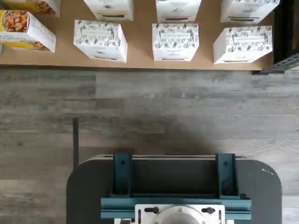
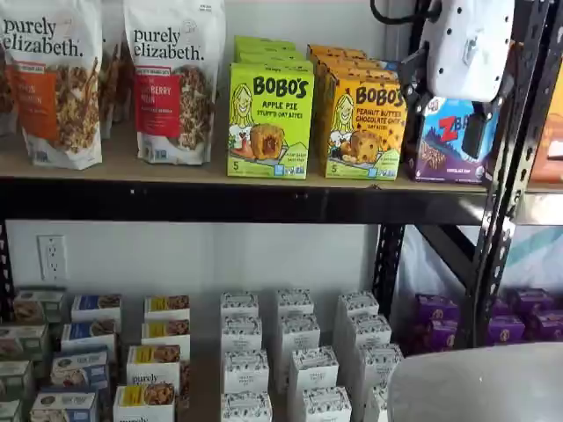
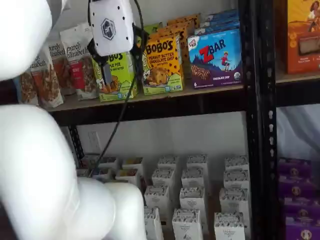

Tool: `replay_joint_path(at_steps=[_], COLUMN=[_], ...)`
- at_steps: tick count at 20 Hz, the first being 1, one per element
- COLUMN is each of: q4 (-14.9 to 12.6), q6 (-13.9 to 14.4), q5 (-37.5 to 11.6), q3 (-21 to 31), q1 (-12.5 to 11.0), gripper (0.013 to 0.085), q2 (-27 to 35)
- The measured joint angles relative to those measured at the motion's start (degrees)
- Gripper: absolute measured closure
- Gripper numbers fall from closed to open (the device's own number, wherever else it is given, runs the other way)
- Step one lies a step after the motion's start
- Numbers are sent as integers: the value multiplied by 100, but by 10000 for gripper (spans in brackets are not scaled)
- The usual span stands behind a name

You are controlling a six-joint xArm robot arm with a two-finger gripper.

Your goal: Pick up the orange box on the top shelf, the fifth box from the left

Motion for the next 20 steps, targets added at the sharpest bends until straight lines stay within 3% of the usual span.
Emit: replay_joint_path(at_steps=[2, 4, 11, 20], q4=[204, 264, 179, 98], q6=[-96, -130, -154, -61], q5=[-53, -90, -169, -776], q3=[36, 50, 68, -10], q1=[-193, -240, -219, -73], gripper=[130, 130, 130, 130], q2=[-37, -49, 2, 387])
